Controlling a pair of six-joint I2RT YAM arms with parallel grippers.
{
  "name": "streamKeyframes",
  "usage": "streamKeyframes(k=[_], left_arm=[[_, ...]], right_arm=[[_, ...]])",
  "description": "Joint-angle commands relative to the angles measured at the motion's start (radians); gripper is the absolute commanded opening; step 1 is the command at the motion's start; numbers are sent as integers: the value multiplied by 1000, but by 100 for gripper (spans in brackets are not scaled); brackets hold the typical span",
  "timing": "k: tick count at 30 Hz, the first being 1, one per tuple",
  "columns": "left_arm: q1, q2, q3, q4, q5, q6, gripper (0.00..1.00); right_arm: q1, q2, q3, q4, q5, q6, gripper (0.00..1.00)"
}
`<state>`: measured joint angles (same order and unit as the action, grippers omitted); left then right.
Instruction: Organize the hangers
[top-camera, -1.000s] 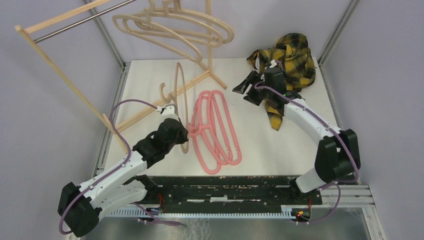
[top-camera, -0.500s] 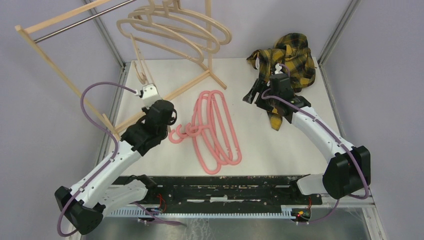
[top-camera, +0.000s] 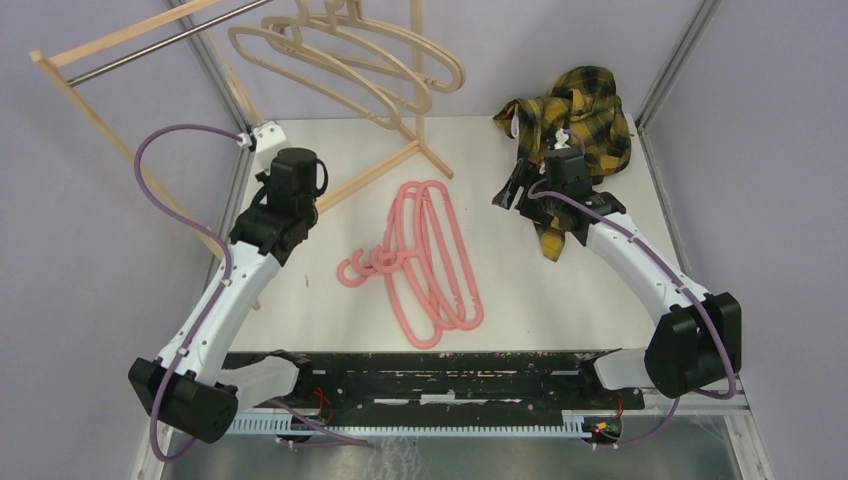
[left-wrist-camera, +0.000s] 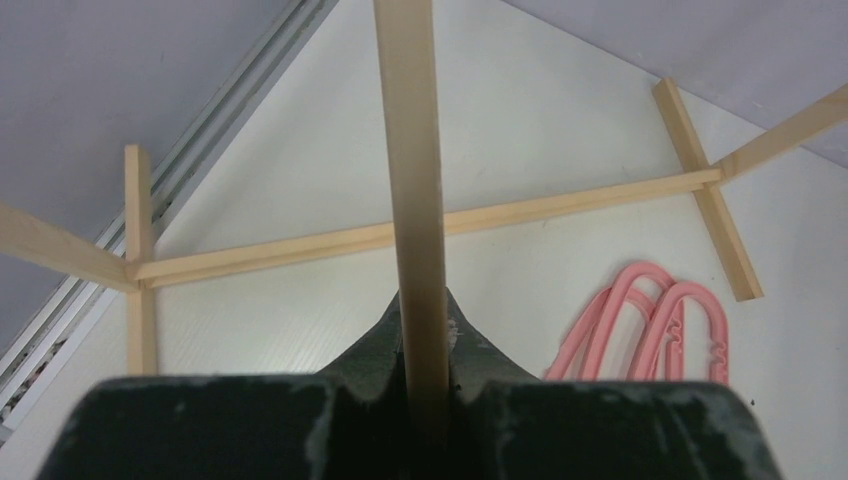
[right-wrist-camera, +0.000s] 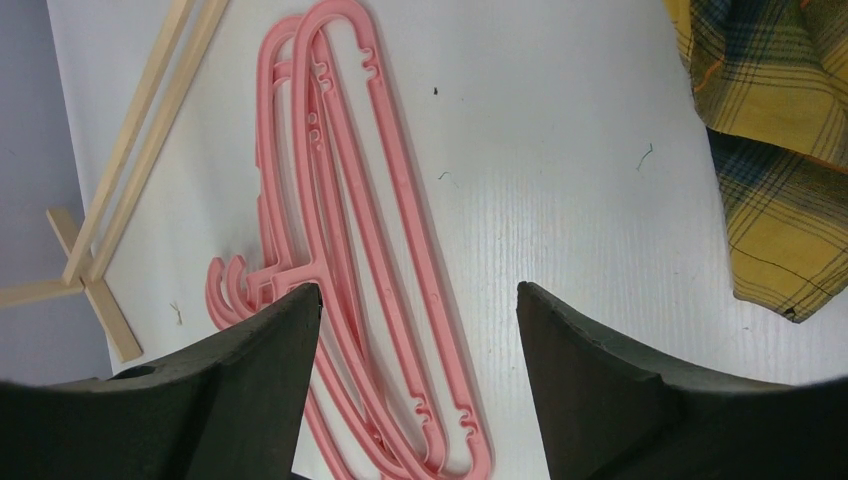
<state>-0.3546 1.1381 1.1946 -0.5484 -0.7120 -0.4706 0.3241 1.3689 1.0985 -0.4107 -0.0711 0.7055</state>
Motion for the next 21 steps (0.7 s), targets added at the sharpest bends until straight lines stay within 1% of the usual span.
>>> streamKeyframes(k=[1, 7, 21], left_arm=[[6, 65, 157, 85, 25, 81, 3], [20, 123, 255, 103, 35, 118, 3], [149, 261, 433, 48, 126, 136, 3]], right_arm=[[-8, -12, 41, -6, -2, -28, 79], [-25, 1, 45, -7, -2, -31, 79], [-45, 42, 57, 2, -25, -30, 79]])
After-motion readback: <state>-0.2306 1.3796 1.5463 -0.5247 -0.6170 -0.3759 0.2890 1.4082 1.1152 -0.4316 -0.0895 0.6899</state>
